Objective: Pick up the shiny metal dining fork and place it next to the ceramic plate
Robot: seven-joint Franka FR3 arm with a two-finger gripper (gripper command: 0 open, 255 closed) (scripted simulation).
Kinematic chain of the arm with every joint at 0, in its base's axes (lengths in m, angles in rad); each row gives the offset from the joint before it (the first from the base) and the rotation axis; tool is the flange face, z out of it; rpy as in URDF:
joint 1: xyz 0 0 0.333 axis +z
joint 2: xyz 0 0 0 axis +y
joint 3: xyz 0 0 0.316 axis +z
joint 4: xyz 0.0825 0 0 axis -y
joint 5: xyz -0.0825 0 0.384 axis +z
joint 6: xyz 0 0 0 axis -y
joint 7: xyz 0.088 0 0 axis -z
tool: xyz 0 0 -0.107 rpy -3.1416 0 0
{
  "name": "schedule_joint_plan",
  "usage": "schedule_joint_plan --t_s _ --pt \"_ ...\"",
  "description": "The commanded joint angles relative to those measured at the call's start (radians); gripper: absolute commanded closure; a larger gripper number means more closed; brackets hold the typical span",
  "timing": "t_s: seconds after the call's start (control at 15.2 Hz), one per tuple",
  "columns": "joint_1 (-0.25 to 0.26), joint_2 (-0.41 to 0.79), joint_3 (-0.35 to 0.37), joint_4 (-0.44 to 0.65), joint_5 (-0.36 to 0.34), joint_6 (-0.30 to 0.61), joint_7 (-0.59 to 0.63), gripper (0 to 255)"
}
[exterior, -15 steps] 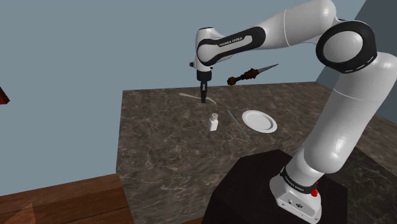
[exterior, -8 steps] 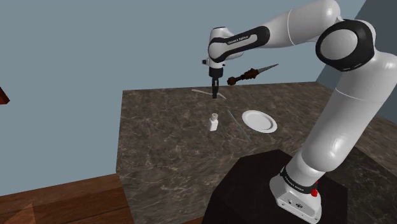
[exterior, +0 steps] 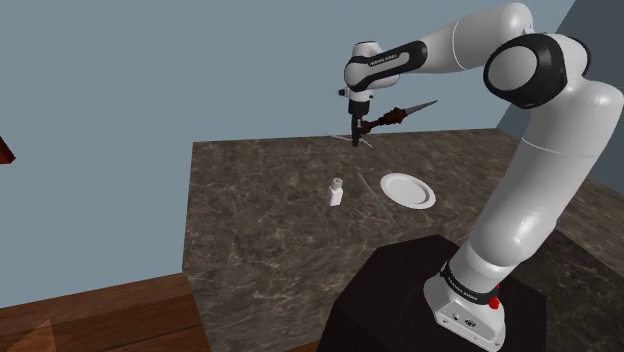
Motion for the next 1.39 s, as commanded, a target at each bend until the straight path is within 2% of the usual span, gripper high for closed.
schedule_joint_plan --t_s 0.0,0.33,1.32 --pt "-0.025 0.010 -0.019 0.015 -0.002 -0.003 -0.044 255" --pt "-0.085 0.064 -0.059 0.088 -0.001 -0.017 -0.144 255" --pt "-0.089 0.150 -0.055 -0.004 0.008 0.159 -0.142 255"
